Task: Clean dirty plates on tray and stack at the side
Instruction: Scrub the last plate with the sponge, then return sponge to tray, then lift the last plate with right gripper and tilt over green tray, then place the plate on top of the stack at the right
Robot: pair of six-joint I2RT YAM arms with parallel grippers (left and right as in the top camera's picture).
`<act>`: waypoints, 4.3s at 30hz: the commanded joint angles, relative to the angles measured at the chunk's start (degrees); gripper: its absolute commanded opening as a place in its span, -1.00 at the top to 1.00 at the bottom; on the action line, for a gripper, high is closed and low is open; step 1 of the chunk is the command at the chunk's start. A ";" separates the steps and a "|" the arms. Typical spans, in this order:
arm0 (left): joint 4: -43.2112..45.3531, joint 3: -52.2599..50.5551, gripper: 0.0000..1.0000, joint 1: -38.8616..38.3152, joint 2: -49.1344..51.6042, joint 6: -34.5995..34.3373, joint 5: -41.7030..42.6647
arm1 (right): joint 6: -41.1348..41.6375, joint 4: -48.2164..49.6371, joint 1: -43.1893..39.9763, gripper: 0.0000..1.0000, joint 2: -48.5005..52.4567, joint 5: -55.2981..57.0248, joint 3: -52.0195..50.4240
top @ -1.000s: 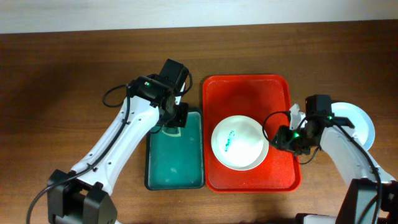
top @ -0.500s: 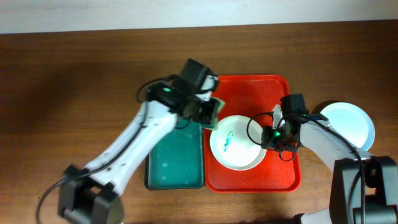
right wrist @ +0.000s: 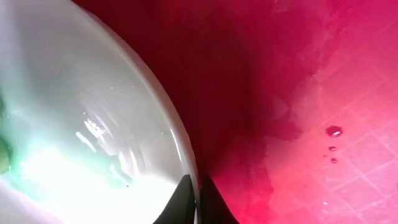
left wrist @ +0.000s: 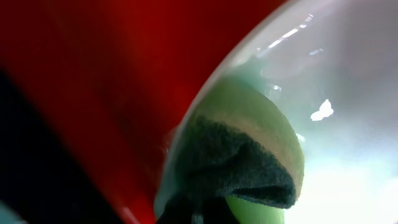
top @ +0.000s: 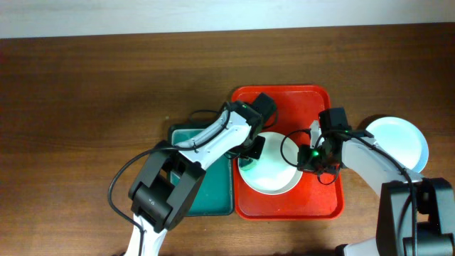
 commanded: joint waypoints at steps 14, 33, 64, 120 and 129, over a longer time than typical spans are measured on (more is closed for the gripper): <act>0.96 -0.13 1.00 -4.42 2.91 0.33 17.31 | 0.70 -2.14 -0.02 0.91 1.79 5.51 -1.29; -30.23 13.38 1.00 8.70 -11.82 -2.58 -11.23 | 0.70 -2.47 0.00 0.91 1.79 5.51 -1.29; -13.88 -14.03 -0.99 31.74 -42.32 0.11 -1.73 | 11.19 -15.23 36.54 0.91 -5.38 37.05 26.60; -13.88 -14.03 -0.99 31.74 -42.32 0.11 -1.73 | 4.76 -25.97 -20.13 0.92 -8.22 3.10 28.83; -13.88 -14.03 -0.99 31.74 -42.32 0.11 -1.73 | 9.25 -22.53 -53.05 0.92 -0.50 10.67 24.44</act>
